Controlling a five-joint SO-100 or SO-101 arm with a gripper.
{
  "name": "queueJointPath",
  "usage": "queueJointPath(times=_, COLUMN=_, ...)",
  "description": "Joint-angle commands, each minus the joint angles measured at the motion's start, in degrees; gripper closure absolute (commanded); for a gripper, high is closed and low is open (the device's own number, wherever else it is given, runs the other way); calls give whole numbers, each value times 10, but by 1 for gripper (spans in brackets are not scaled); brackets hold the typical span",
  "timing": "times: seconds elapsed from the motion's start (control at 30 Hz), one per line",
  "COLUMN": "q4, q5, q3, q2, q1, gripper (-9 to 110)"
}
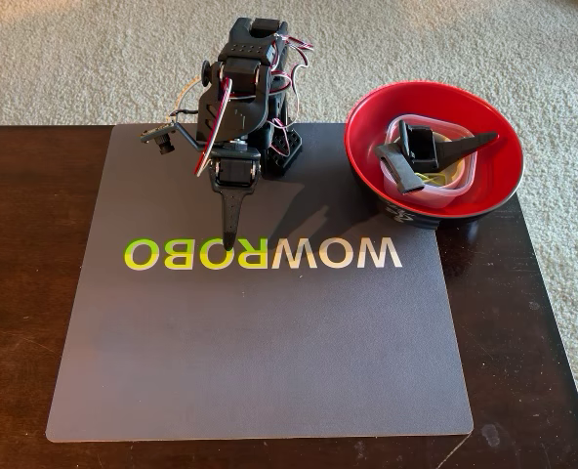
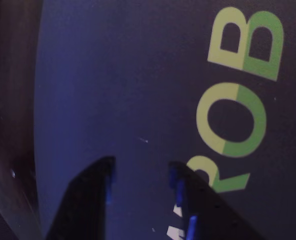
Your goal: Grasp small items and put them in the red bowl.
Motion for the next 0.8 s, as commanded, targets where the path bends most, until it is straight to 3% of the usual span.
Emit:
queueJointPath(times=0.0, q4=-8, q5=126, q3=6, q2=4, q1=-82, gripper=94)
queueJointPath(times=0.1, q4=4, q5=475, q3=54, q2=6, q1=-232, gripper=94)
queueJointPath(times=0.13, q4=40, q5=525, q3=54, q2=-4, q1=-294, gripper=94)
queueJointPath(times=0.2, q4=39, q5=497, q3=53, q2=9, q1=-321, gripper=94)
queueJointPath(times=0.27, q4=-48, q5=327, q3=45, q2=7, q1=-230, gripper=94)
queueJointPath(times=0.3, q4=-106, q5=231, q3=36, q2=6, q1=-180, gripper=78)
queueJointPath(times=0.33, q4=-138, q5=169, q3=12, q2=6, q1=-147, gripper=72)
queueJointPath(times=0.47, q4=-149, q5=256, q3=-58, q2=6, q1=-142, gripper=72)
queueJointPath(times=0.6, q4=-197, q5=262, q3=-122, q2=-4, q1=-86, gripper=71)
queueJointPath(times=0.77, q4=-99, q5=256, q3=-424, q2=-233, q1=-47, gripper=67)
